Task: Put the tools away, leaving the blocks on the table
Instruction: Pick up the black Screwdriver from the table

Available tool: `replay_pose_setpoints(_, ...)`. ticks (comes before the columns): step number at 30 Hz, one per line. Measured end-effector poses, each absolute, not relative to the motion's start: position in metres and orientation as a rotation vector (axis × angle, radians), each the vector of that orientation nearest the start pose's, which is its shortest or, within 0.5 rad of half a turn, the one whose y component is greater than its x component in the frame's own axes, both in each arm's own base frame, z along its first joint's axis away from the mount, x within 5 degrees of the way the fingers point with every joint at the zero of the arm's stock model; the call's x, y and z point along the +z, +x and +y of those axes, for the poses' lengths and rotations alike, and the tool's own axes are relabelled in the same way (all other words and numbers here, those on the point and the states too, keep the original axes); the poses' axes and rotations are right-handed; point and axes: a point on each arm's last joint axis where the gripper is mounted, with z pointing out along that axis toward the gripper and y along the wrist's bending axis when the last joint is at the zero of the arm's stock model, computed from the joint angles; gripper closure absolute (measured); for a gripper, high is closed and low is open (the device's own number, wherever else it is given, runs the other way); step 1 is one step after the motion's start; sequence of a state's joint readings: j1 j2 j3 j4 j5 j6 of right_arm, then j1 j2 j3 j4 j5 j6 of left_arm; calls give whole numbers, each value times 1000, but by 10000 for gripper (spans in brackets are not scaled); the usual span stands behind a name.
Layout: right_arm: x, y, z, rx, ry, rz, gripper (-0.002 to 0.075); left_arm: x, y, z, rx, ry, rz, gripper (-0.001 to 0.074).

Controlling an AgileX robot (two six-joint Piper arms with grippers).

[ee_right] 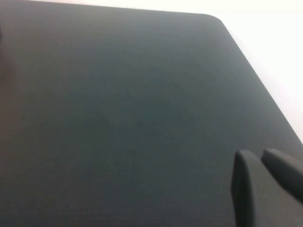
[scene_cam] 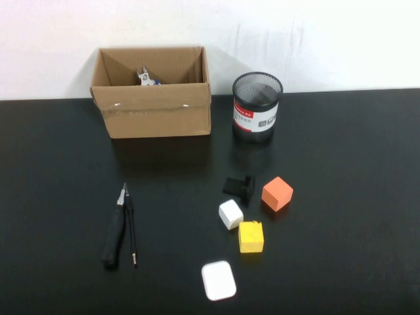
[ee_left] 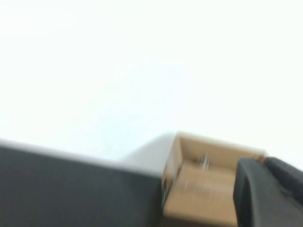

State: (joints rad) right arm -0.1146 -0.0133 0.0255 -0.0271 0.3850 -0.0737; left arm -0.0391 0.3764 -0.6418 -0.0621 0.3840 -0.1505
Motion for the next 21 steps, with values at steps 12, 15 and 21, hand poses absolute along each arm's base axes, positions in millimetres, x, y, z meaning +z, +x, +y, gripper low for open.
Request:
replay_pose_setpoints(12, 171, 52, -7, -156, 22, 1885, 736, 351, 145, -18, -240, -23, 2167, 739)
replay_pose_setpoints(15, 171, 52, -7, -156, 22, 1885, 736, 348, 166, -26, -299, 66, 2281, 739)
replay_pose_setpoints(21, 171, 52, -7, -156, 22, 1885, 736, 317, 210, -46, -402, 142, 2514, 739)
